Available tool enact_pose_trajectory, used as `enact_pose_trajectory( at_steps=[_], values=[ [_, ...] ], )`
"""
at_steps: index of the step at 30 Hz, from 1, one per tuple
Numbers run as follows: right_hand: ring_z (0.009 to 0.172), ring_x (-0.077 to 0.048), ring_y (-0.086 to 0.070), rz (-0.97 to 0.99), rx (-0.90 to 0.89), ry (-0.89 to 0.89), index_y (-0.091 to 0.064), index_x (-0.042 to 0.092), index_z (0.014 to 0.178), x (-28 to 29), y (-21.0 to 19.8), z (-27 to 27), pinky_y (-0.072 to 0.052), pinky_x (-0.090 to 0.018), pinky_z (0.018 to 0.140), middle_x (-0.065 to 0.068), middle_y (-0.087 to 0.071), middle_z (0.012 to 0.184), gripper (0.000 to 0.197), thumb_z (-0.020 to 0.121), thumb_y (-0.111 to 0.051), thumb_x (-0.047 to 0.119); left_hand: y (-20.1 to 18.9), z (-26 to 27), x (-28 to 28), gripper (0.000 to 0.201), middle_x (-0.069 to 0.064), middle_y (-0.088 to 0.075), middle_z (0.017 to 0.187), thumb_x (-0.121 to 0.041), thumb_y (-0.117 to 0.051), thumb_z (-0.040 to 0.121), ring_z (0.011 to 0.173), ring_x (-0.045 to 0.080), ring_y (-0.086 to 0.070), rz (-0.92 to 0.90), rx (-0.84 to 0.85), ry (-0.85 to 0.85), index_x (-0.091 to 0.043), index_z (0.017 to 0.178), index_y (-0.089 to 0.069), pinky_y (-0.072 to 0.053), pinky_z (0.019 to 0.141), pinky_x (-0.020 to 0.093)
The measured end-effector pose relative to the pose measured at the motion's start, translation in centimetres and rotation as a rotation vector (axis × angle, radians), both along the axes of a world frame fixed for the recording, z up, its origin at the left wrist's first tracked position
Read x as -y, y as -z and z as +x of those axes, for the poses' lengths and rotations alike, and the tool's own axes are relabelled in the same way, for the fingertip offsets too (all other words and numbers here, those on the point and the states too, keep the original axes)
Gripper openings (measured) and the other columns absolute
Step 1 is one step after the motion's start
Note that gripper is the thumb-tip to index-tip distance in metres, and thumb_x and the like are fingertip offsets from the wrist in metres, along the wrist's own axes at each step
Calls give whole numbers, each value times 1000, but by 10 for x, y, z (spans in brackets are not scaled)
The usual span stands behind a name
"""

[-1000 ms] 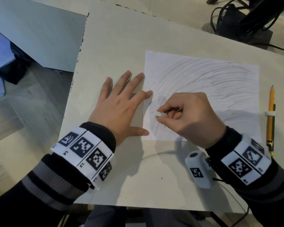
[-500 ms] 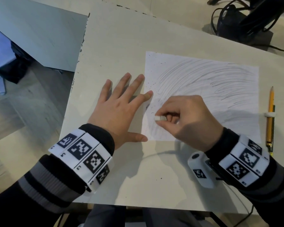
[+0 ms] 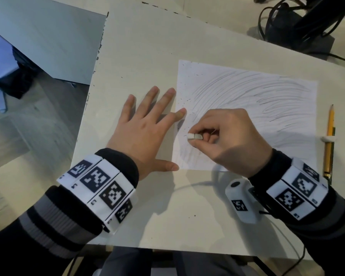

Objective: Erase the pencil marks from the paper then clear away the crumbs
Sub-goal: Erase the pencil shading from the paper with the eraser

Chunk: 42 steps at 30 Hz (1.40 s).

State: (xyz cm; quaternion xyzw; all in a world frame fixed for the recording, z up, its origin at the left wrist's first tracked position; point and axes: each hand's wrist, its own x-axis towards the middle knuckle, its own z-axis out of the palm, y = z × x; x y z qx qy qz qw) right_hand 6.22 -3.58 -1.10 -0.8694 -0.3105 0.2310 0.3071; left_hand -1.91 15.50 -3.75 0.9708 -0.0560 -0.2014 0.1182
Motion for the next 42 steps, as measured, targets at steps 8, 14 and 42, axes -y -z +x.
enact_pose_trajectory(
  at_steps=[8, 14, 42],
  values=[
    [65, -13, -61, 9, -4, -17, -77, 16, 84, 0, 2, -7, -51, -30, 63, 6, -65, 74, 7, 78, -79, 13, -1, 0, 0, 115, -3, 30, 160, -80, -60, 69, 148, 23, 27, 11, -5, 5, -37, 155, 4, 6, 120, 55],
    [63, -8, -59, -127, -44, -149, -77, 21, 82, -4, -4, -10, -52, -30, 64, 10, -64, 73, 6, 78, -78, 17, -1, 1, 0, 115, -3, 29, 161, -80, -60, 69, 148, 23, 27, 0, -3, 7, -37, 155, 2, 6, 120, 56],
    [63, -11, -58, 6, 10, -144, -77, 15, 84, -9, 3, -11, -51, -29, 62, 7, -63, 78, 11, 76, -80, 9, 1, 1, 1, 116, -3, 28, 161, -78, -63, 69, 148, 24, 27, -35, 12, -10, -36, 155, 2, 8, 119, 57]
  ],
)
